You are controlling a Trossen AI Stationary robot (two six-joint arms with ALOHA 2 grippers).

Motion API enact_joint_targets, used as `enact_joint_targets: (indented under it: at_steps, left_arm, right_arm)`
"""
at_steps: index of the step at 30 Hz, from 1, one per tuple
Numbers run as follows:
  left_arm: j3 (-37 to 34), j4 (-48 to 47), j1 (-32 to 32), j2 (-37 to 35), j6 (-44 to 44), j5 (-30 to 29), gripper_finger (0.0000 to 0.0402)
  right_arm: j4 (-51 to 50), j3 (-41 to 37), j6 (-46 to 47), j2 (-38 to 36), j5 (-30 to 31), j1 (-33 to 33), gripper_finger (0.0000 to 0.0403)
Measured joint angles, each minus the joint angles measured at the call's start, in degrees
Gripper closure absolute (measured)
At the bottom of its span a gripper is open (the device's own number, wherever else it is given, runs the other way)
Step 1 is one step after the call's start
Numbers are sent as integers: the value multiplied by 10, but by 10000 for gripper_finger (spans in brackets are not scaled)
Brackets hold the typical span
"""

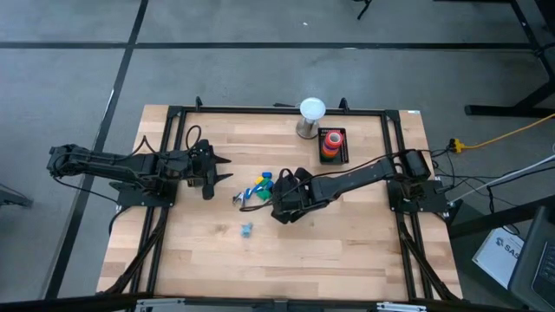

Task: Pick and place Stapler, Stapler remover, tape
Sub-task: Put the black staple remover into the center black bin

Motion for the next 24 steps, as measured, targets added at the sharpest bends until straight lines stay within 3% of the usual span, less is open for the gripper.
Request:
enact_joint_targets:
  at_steps: [7,14,24]
  left_arm:
    - [0,0,0,0,0,0,192]
    - [0,0,0,0,0,0,192]
    - [0,0,0,0,0,0,192]
  right_arm:
    - [75,0,-65,0,0,16,270]
    - [158,0,-164,0,0,25,272]
    - [204,1,-211,15,0,25,273]
